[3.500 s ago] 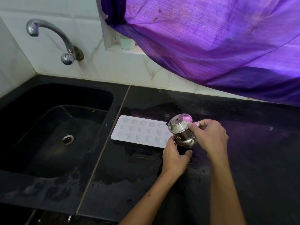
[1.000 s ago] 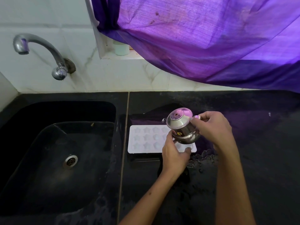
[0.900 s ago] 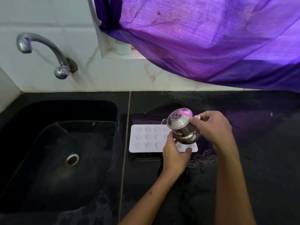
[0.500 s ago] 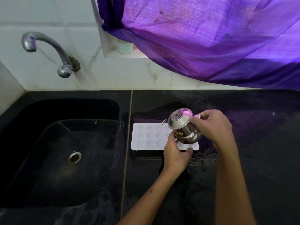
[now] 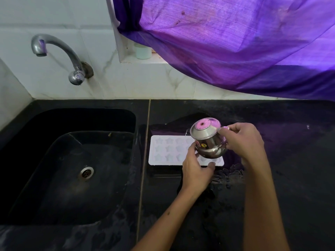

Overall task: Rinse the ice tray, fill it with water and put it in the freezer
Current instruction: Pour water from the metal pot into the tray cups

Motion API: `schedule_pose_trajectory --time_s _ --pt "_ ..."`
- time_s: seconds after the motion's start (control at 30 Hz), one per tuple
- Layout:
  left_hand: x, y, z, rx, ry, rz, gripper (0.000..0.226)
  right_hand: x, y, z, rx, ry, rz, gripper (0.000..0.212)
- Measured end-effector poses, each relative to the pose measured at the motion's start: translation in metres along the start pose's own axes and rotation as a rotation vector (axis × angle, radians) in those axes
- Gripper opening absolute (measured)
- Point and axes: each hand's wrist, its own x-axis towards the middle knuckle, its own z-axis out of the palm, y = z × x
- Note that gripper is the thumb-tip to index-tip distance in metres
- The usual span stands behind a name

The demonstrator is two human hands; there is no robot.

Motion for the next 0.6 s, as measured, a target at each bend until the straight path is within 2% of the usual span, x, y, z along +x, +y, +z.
schedule_pose_trajectory --time_s 0.17,0.6 --pt "0.0 0.002 -0.007 -0.015 0.032 0.007 0.073 0.0 -0.003 0.005 0.051 0.003 -0.042 0.021" --pt "0.001 -0.006 -0.017 -0.015 0.056 -0.072 0.067 -0.002 -0.015 0.022 -0.078 -0.081 -0.114 0.018"
